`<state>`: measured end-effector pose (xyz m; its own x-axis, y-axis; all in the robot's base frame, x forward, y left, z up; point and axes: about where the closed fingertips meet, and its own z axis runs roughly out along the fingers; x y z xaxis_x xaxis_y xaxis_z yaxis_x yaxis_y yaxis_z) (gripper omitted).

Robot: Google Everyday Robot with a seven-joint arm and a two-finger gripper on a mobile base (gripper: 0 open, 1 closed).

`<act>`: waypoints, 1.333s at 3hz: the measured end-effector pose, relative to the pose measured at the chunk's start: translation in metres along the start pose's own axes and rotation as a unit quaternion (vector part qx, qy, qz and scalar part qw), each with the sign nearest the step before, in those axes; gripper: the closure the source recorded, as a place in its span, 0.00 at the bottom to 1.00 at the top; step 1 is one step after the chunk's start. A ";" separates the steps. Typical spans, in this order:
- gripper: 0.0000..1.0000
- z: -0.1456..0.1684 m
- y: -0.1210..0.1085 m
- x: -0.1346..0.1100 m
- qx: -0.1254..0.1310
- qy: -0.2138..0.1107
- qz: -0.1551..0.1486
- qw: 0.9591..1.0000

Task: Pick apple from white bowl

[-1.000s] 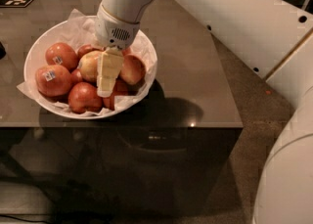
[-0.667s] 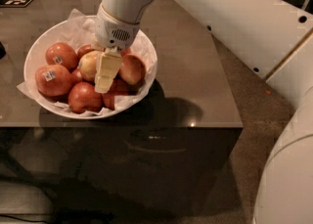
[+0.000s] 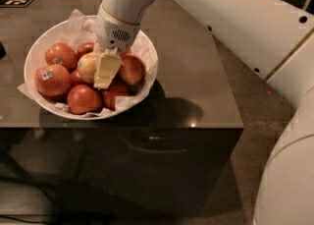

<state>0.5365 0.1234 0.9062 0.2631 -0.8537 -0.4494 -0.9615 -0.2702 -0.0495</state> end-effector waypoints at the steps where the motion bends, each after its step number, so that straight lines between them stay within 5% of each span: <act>1: 1.00 0.000 0.000 0.000 0.000 0.000 0.000 1.000; 2: 1.00 -0.002 0.000 -0.001 0.000 0.000 0.000 1.000; 4: 1.00 -0.060 0.008 -0.016 0.058 -0.004 0.009 0.998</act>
Offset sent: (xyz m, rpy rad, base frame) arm 0.0022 -0.0016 0.0102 -0.0171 -0.0057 0.0027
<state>0.5299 0.1080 0.9663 0.2448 -0.8545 -0.4582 -0.9691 -0.2008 -0.1433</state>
